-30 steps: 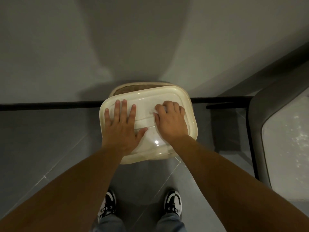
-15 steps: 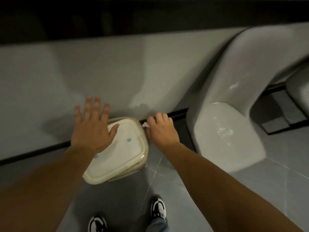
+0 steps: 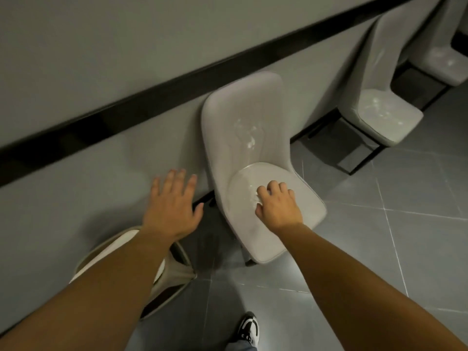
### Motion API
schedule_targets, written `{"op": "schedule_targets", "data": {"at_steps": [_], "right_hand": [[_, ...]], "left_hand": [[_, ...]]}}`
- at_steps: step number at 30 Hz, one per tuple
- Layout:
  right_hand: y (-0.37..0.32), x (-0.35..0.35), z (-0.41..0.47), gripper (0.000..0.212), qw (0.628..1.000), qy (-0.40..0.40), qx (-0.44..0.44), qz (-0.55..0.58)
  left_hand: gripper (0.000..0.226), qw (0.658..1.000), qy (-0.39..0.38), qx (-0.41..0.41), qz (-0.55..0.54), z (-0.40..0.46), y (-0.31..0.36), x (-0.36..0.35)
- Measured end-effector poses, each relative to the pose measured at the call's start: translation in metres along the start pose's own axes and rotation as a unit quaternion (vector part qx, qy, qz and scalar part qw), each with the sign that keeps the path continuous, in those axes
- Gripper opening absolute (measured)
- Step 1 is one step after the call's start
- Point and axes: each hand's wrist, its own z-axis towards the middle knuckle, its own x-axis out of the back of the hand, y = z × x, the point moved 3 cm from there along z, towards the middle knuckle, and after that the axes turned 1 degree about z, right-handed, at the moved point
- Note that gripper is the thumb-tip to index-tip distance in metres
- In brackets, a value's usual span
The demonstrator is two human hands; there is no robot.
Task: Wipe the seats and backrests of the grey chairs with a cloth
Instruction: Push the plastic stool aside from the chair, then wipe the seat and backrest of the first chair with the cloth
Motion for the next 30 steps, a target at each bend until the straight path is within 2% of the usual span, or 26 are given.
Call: {"op": "schedule_targets", "data": {"at_steps": [9, 17, 25, 30], "right_hand": [[0.101, 0.018, -0.007, 0.029, 0.994, 0.006, -0.105, 0.021], [0.117, 0.023, 0.021, 0.031, 0.99, 0.012, -0.137, 0.026], [0.102, -0.013, 0.07, 0.033, 0.995, -0.012, -0.076, 0.063], [0.116, -0.036, 0.102, 0.033, 0.996, -0.034, -0.03, 0.071]], "left_hand": [[0.073, 0.996, 0.01, -0.083, -0.01, 0.068, 0.102, 0.005], [0.072, 0.994, -0.042, -0.097, -0.033, 0.074, 0.116, -0.024], [0.073, 0.996, -0.068, -0.045, -0.021, 0.096, 0.102, -0.054], [0.073, 0.996, -0.089, 0.027, -0.015, 0.095, 0.105, -0.07]]}}
